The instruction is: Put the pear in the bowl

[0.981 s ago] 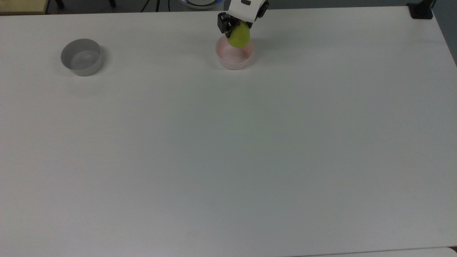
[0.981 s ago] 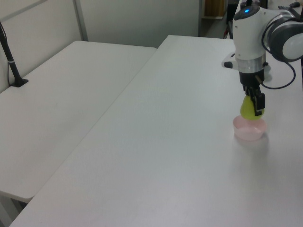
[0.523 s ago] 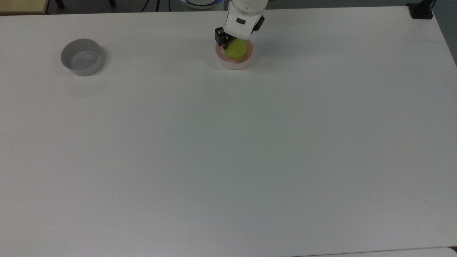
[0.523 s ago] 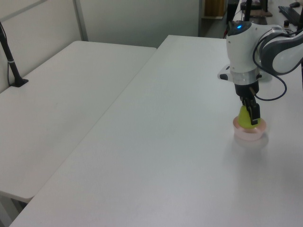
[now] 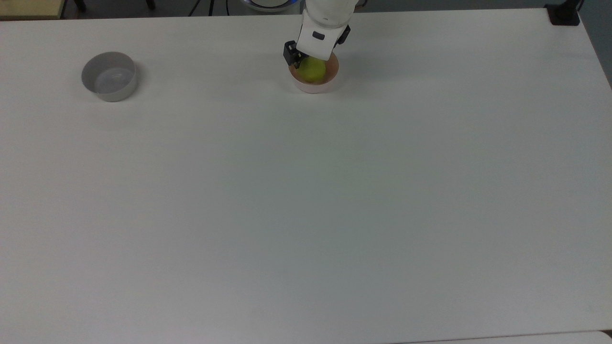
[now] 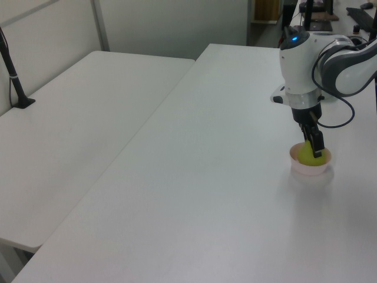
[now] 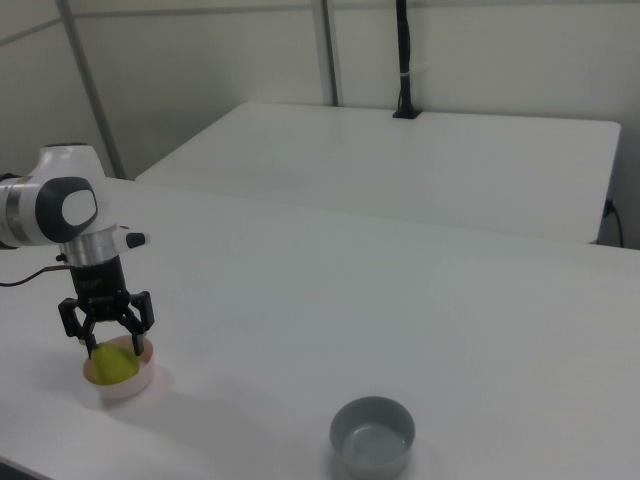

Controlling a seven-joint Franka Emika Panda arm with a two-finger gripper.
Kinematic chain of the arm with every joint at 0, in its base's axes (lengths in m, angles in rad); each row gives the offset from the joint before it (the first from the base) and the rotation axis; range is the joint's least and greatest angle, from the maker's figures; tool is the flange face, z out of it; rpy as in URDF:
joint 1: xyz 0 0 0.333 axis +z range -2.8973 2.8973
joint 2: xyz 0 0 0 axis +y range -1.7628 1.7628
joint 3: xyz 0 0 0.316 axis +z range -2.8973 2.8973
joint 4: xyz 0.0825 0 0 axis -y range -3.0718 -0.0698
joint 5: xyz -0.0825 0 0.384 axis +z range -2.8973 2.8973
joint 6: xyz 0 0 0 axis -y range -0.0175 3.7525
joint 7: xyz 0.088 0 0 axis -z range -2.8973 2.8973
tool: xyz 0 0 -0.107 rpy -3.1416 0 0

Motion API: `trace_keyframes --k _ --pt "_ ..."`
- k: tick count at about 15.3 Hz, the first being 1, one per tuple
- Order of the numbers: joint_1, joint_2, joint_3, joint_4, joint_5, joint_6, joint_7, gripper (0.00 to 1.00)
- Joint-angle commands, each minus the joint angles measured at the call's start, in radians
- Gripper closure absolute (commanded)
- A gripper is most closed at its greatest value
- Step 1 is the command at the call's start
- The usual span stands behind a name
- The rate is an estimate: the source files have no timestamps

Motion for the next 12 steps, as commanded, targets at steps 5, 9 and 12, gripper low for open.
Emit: trace_keyframes --k 5,9,12 --pt "-0.008 -0.070 0.000 -0.003 -0.005 -0.034 -0.019 0.00" --pt "-0.021 -0.106 -0.005 0.118 0.006 -0.177 -0.022 0.00" --pt "-0.055 -0.117 -0.020 0.247 0.007 -0.292 -0.042 0.00"
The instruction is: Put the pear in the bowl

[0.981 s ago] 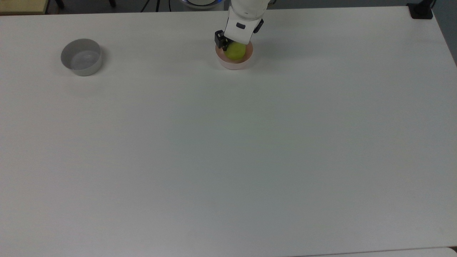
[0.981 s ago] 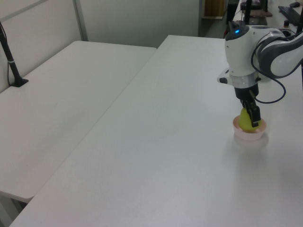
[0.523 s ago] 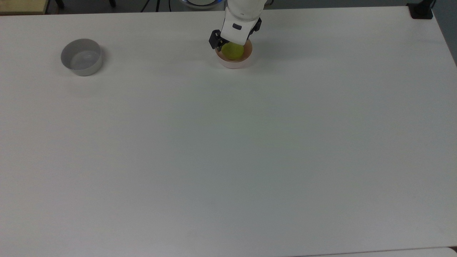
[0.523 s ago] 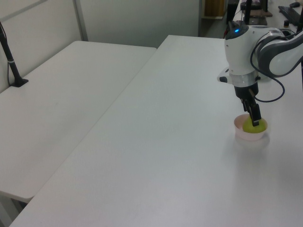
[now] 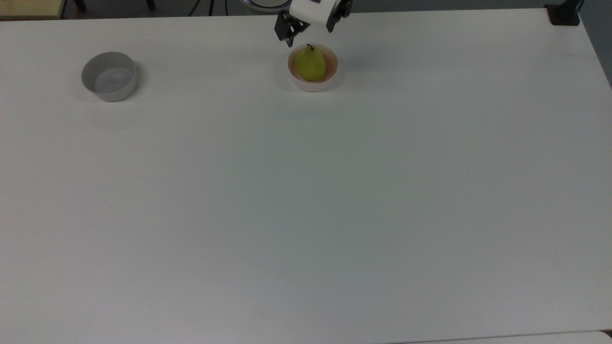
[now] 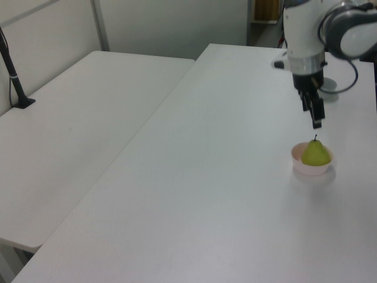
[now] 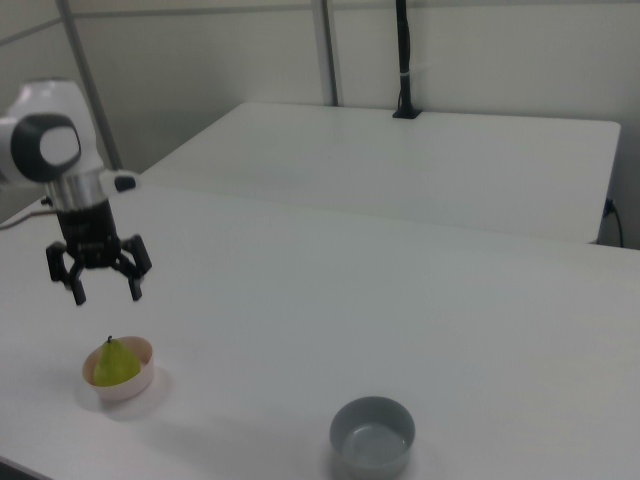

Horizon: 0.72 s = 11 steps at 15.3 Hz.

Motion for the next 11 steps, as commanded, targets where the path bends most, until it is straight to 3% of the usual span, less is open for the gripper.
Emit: trace_keyframes --k 1,7,11 --pt "-0.044 -0.017 -0.045 0.156 0.007 -0.134 -0.060 0.00" --pt "-0.161 0.028 -0.167 0.326 -0.006 -0.151 -0.057 0.00" --pt "-0.261 0.098 -0.164 0.398 -0.006 -0.151 -0.040 0.00"
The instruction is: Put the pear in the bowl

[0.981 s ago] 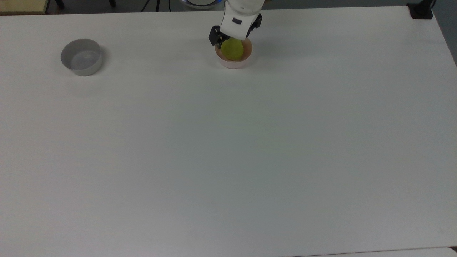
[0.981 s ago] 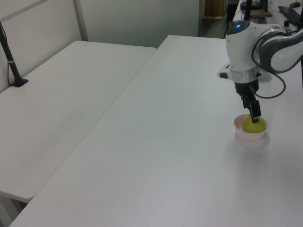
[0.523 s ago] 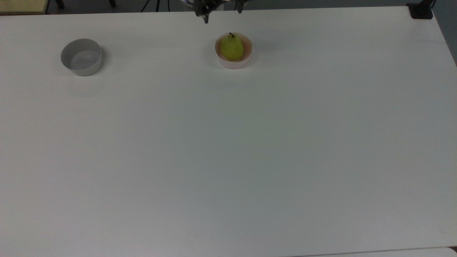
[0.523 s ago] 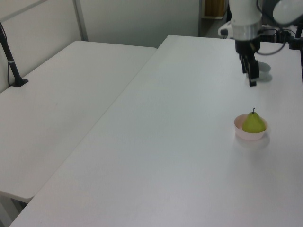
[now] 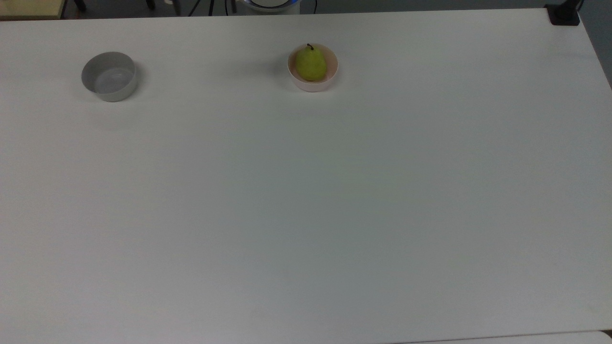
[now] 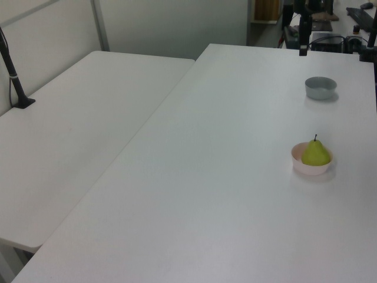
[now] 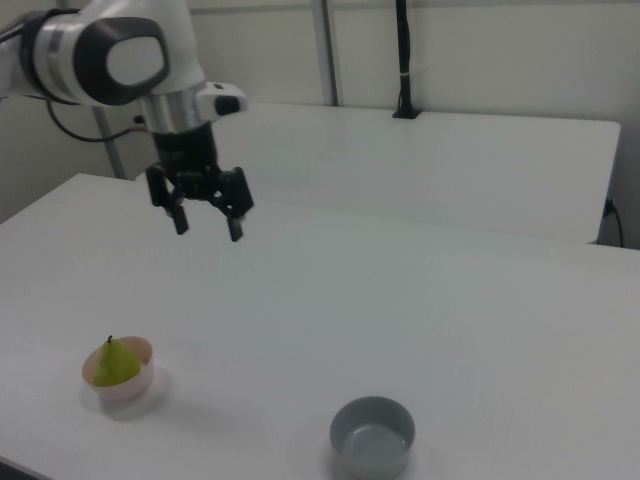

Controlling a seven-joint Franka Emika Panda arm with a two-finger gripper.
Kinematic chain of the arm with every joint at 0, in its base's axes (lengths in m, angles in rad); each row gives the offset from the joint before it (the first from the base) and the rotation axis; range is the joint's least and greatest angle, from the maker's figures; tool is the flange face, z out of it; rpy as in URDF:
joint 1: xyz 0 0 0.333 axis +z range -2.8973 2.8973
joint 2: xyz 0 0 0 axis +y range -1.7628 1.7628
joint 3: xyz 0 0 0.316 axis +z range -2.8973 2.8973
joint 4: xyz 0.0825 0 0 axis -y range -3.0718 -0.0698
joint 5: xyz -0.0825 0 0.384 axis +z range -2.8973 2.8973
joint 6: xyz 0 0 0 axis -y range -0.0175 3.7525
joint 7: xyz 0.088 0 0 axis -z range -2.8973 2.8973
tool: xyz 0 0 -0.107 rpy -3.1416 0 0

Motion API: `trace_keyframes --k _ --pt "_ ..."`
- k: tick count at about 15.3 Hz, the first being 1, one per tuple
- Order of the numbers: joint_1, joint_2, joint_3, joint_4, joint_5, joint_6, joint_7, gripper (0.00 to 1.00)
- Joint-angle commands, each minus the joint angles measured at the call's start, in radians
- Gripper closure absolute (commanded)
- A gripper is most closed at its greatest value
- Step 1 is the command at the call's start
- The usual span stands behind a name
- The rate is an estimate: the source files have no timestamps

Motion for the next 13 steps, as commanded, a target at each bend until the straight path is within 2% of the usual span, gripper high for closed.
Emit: trace_keyframes --k 1,4,13 --pt "-0.045 0.101 0.005 0.097 -0.005 -0.026 0.010 0.00" --pt "-0.039 0.161 0.000 0.151 -0.017 -0.014 0.079 0.00" --pt "-0.044 0.161 0.002 0.181 -0.002 -0.003 0.090 0.00"
